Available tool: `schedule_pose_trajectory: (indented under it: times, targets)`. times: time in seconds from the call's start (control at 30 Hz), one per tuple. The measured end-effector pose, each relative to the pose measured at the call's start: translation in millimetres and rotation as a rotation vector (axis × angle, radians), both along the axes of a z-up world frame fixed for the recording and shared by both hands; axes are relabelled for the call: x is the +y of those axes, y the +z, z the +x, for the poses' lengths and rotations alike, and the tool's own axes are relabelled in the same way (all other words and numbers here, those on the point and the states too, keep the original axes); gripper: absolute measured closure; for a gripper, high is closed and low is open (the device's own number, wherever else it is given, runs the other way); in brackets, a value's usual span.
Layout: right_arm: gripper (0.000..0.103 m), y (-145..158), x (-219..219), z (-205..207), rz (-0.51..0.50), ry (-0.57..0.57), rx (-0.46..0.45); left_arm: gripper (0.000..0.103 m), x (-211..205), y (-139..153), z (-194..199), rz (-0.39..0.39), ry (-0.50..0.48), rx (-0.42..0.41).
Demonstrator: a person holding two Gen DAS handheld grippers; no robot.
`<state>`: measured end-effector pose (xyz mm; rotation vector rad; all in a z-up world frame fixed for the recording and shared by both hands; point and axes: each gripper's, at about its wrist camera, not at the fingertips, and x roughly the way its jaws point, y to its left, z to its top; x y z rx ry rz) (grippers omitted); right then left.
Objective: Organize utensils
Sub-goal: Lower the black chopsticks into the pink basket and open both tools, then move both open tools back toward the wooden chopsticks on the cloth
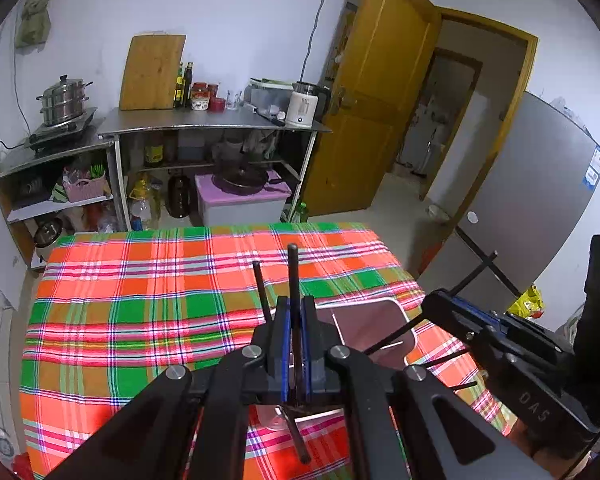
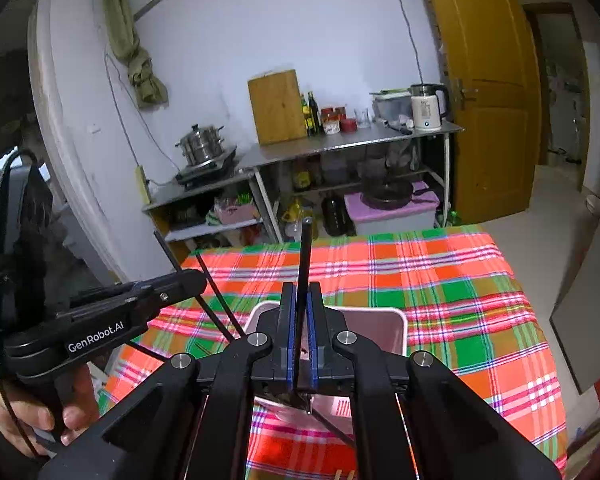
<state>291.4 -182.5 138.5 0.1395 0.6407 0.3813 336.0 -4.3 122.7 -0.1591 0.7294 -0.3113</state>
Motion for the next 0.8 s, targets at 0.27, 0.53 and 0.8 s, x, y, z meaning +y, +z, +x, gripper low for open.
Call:
schedule_pose_trajectory:
  times: [0.27,0.53,0.8]
  targets:
    - [0.097,-15,1,7,-0.011,0.006,0.050,0.097,-1,-14,2,0.017,-0.001,0.041]
    - [0.072,9,-11,-10,0.013,0.002,-0.020,0.070,9,13,-17,-0.032,0.016,-0.042]
    - [0.072,37,-30,-45,0.061,0.009,-0.095,0.070,23,42,-55,-0.055,0.039,-0.118]
